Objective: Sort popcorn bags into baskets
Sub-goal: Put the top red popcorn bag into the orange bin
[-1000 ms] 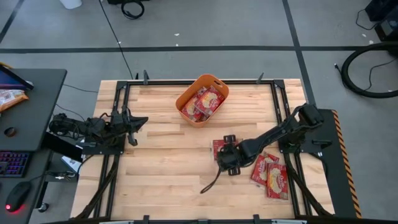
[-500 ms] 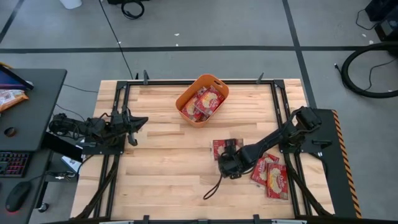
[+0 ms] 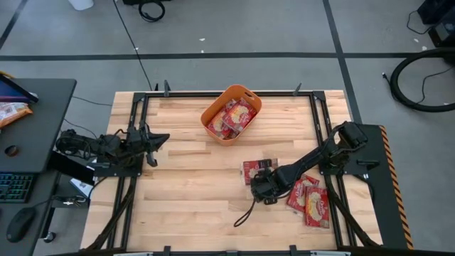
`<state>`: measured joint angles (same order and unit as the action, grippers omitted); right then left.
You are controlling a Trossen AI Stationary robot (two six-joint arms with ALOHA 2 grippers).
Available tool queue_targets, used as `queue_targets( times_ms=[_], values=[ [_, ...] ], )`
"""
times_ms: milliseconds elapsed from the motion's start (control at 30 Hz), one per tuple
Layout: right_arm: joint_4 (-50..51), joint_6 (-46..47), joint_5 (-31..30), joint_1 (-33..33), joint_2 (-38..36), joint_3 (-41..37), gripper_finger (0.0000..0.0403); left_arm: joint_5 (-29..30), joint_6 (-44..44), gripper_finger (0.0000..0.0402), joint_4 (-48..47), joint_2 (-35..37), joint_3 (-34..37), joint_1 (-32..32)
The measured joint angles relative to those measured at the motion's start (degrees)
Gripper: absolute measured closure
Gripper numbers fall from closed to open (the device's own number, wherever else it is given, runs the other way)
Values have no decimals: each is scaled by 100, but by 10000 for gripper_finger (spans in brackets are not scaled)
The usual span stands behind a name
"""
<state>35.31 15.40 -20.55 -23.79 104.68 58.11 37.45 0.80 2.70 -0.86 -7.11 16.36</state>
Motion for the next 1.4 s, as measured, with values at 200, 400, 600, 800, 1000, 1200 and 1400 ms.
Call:
queue_targets(
  times_ms=[200,400,600,800,1000,1200,1400],
  values=[
    [147,-70,15,48,2,-20,375,0,0,386,2,0,0,0],
    [656,-103,63,50,-9,118,394,0,0,386,2,0,0,0],
    [1201,-159,-22,48,-4,422,398,0,0,386,4,0,0,0],
    [1667,-176,-209,46,-13,561,400,0,0,386,4,0,0,0],
    [2437,-313,-655,145,-123,1060,401,-2,0,386,7,0,2,0],
    [3075,-347,-840,313,-179,1507,401,-3,0,386,4,0,4,0],
    [3634,-376,-1164,587,-216,1702,402,0,-2,386,2,0,4,0]
  ],
)
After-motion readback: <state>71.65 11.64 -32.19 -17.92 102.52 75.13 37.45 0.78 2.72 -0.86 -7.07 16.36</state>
